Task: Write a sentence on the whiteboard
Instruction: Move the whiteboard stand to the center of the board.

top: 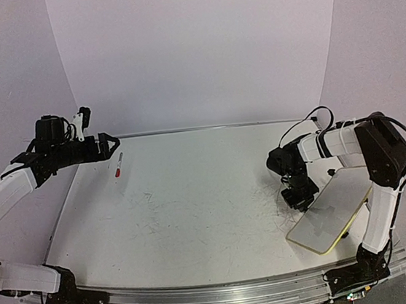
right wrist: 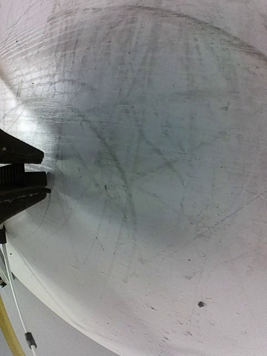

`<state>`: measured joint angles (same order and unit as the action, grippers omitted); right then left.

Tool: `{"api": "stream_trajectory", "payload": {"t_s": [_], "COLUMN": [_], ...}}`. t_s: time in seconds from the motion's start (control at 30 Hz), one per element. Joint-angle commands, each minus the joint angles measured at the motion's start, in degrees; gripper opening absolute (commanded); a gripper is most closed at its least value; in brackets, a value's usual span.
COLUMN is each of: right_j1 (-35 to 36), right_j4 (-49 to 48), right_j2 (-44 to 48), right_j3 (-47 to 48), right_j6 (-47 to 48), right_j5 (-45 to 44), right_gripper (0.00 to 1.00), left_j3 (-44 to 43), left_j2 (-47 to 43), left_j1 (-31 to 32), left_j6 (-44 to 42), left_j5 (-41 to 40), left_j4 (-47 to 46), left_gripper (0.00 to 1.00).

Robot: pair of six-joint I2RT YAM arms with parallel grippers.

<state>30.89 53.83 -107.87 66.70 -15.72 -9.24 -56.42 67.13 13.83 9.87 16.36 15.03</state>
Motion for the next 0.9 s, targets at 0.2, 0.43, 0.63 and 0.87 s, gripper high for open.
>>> {"api": "stream_trajectory", "payload": {"t_s": [0.2, 0.43, 0.63, 0.87], "right_j1": [0.2, 0.2, 0.1, 0.9], "right_j4": [-5.9, -5.8, -5.4, -3.7], "right_j2": [0.4, -1.9, -4.4, -7.5], "right_j3": [3.1, 7.3, 9.4, 13.7], "right_j6": [4.2, 6.6, 9.8, 13.6], "right_j5": [4.7, 7.1, 11.4, 15.9], "right_gripper": [0.00, 0.00, 0.00, 0.00], "left_j3": [0.2, 0.0, 0.1, 0.2], "left_j2": [-0.8, 0.1, 0.8, 1.5], "left_j1": [0.2, 0.6, 1.3, 2.6], "left_j6": [-0.2, 0.7, 1.8, 3.3], "left_j5": [-0.1, 0.3, 0.8, 1.2], "left_j4": [-1.4, -1.4, -1.4, -1.6], "left_gripper": [0.99, 0.99, 1.00, 1.00]}}
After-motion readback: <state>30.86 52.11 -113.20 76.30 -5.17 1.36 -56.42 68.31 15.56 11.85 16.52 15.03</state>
